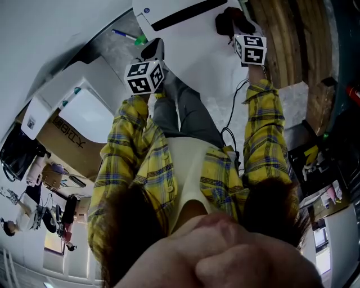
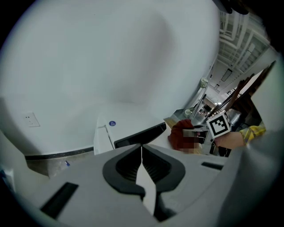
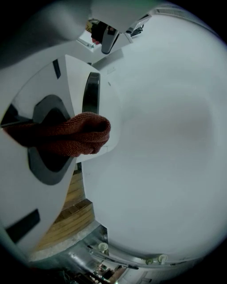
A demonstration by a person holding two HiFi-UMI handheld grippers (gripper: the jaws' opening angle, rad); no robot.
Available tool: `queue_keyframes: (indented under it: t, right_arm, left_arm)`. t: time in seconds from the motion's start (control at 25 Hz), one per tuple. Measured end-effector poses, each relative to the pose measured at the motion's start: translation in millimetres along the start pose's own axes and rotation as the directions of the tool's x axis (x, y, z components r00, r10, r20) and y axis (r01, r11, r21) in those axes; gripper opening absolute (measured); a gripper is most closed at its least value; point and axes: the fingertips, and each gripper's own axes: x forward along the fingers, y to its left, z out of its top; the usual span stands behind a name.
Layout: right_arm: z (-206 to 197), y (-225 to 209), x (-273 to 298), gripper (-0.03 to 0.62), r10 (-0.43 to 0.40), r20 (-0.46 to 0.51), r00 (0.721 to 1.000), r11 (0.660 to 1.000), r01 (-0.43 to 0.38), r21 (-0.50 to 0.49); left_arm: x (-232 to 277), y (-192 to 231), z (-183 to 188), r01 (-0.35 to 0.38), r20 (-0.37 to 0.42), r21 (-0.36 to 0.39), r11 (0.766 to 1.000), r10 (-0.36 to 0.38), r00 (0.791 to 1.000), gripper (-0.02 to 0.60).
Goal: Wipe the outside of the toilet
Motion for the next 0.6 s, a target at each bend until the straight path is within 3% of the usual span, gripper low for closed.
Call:
queue_keyframes:
  t: [0.32, 0.6]
  right_arm:
    - [15, 65, -52, 0.086, 0.102, 0.133, 0.986, 0.994, -0.105, 0.020]
    - [21, 122, -84, 0.086, 0.210, 0.191, 0.959, 0.977, -0.215, 0.003]
  left_arm:
    - [-10, 0, -6, 0.001, 0.004, -0.013, 1.000, 0.000, 1.000, 0.012]
    - [-21, -5, -19, 0.000, 0.004, -0.009, 1.000, 0.000, 1.000, 0.012]
